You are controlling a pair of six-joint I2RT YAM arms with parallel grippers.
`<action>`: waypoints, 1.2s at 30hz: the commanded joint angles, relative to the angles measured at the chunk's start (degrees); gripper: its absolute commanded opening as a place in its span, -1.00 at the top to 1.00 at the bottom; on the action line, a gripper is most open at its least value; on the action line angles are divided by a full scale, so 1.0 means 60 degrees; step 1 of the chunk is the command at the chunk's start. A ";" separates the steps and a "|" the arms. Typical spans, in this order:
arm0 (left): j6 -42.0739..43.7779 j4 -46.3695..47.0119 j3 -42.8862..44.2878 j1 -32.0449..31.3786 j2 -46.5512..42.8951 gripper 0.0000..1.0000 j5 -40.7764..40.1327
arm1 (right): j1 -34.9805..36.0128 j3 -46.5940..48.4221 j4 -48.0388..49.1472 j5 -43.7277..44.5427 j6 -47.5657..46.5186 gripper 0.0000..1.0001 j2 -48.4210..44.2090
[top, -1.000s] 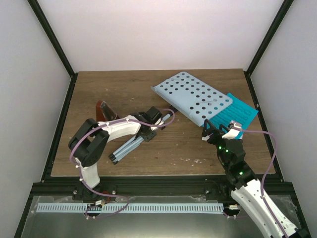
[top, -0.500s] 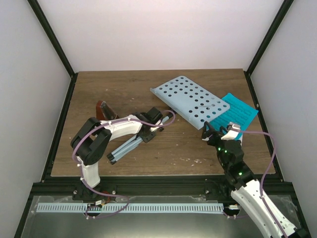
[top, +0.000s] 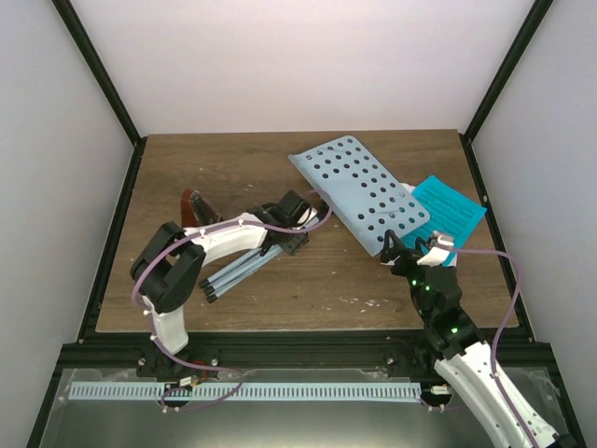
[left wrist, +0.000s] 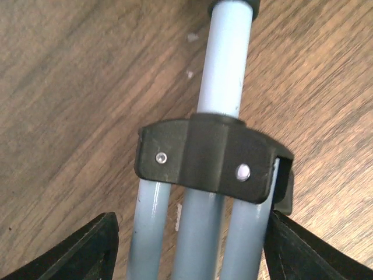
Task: Pack up the instrument practice props
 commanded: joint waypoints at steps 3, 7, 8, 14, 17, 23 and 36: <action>-0.0354 0.0639 0.0243 0.0004 -0.1117 -0.51 0.0967 | -0.0002 0.0247 0.0757 -0.0368 -0.1069 -1.00 -0.0078; -0.0386 0.0916 0.0511 0.0039 -0.2123 -0.75 0.1884 | -0.0001 0.0956 0.1343 -0.0818 -0.2282 -1.00 0.0629; -0.0358 0.0990 0.0579 0.0100 -0.2343 -0.80 0.2129 | -0.0002 0.1276 0.1336 -0.0784 -0.2704 -1.00 0.1019; -0.0768 0.0881 0.0952 0.1953 -0.3538 -0.85 0.3728 | -0.1030 0.3617 0.0058 -0.0573 -0.2936 -1.00 0.4617; -0.1112 0.0958 0.0810 0.3741 -0.4203 -0.85 0.3764 | -0.2648 0.4059 0.0040 -0.2057 -0.2545 -1.00 0.5521; -0.3306 0.2887 -0.1476 0.7657 -0.6216 -0.86 0.3337 | -0.6121 0.3452 0.1405 -0.4396 -0.1566 -1.00 0.5644; -0.3043 0.8608 -0.7800 0.8160 -0.7443 -1.00 -0.0456 | -0.6769 -0.0167 0.7531 -0.2899 -0.2808 -1.00 0.5806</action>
